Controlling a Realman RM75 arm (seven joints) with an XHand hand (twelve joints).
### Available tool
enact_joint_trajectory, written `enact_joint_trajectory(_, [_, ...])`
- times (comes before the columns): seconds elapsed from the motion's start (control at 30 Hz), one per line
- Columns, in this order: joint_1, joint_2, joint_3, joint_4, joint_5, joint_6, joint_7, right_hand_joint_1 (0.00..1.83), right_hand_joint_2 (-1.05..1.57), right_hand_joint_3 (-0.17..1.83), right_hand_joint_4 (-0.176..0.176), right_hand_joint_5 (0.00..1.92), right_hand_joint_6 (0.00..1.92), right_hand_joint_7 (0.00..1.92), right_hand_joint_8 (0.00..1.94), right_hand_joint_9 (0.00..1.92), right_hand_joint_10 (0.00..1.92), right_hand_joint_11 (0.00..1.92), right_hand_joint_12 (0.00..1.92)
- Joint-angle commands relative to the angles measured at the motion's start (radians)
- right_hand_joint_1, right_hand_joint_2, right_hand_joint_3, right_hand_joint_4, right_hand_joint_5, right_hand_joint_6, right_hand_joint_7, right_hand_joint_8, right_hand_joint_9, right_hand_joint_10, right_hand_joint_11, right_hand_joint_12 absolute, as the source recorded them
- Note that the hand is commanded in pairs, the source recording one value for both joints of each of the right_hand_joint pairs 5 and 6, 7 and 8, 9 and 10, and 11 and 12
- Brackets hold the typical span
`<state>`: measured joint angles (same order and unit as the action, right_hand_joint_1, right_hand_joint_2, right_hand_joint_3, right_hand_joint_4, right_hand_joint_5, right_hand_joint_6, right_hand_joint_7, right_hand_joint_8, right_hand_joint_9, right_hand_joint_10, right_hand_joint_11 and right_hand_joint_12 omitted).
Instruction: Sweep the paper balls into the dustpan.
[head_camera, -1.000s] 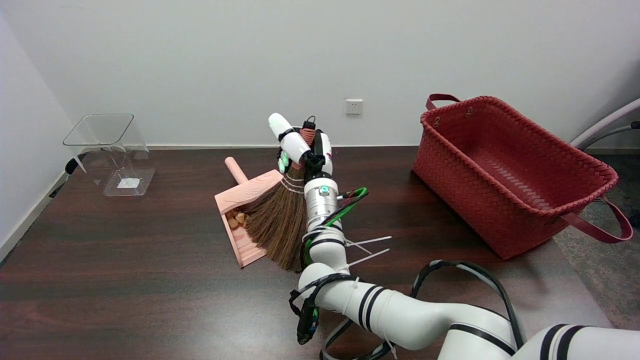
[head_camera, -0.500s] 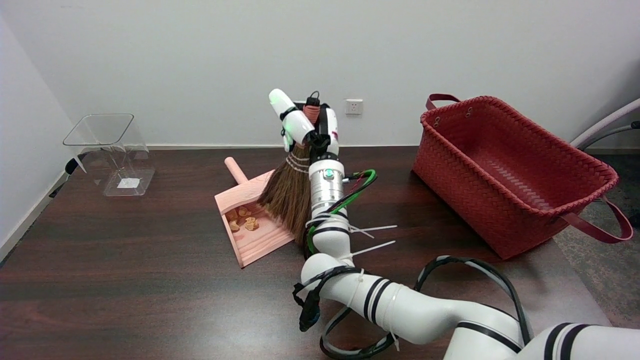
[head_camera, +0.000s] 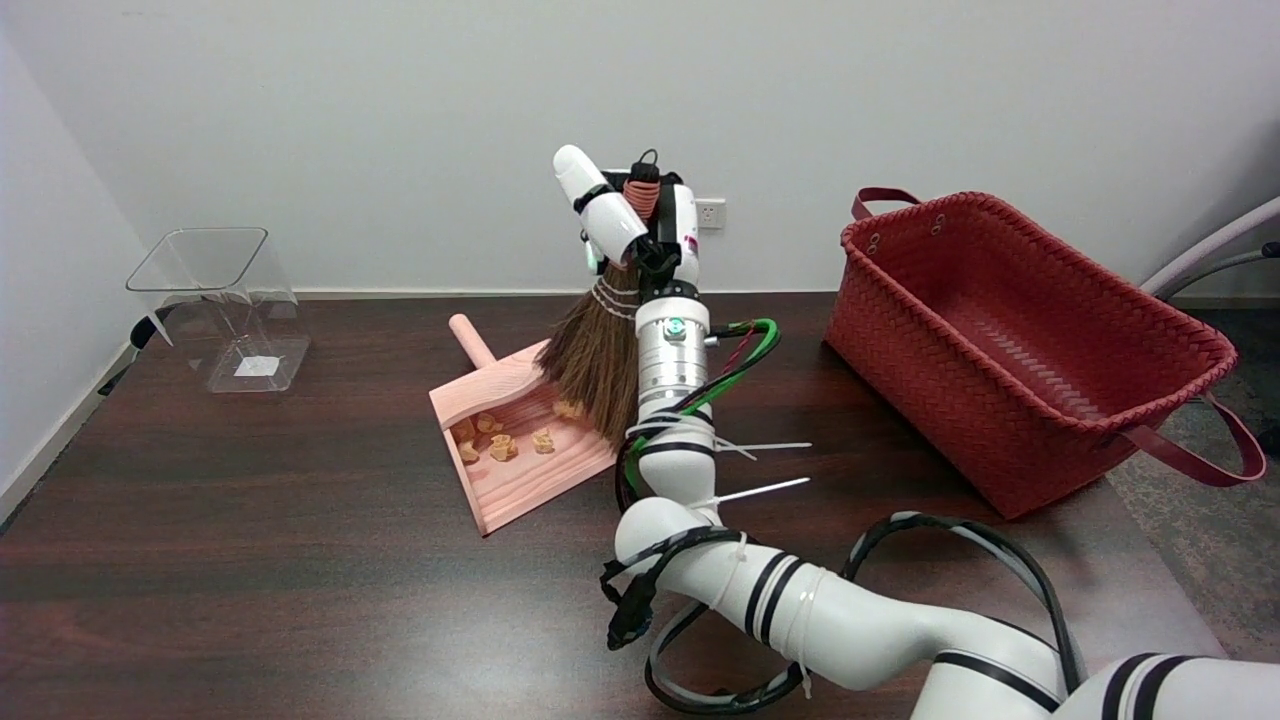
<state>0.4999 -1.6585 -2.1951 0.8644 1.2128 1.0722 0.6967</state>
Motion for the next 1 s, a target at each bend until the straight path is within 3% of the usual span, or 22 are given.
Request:
enact_joint_trajectory(0.03, [-0.052, 0.032, 0.007, 0.151, -0.015, 0.019, -0.121, 0.71, 1.57, 0.13, 0.000, 1.92, 1.92, 1.92, 1.92, 1.92, 1.92, 1.92, 1.92])
enact_joint_trajectory(0.4, [-0.071, 0.049, 0.000, 0.182, -0.034, 0.054, -0.138, 0.71, 1.57, 0.19, 0.000, 1.92, 1.92, 1.92, 1.92, 1.92, 1.92, 1.92, 1.92])
enact_joint_trajectory(0.67, [-0.088, 0.062, 0.004, 0.252, -0.055, 0.092, -0.292, 0.73, 1.57, 0.21, 0.000, 1.92, 1.92, 1.92, 1.92, 1.92, 1.92, 1.92, 1.92])
enact_joint_trajectory(1.0, [-0.106, 0.105, 0.004, 0.322, -0.076, 0.099, -0.349, 0.75, 1.57, 0.30, 0.000, 1.92, 1.92, 1.92, 1.92, 1.92, 1.92, 1.92, 1.92])
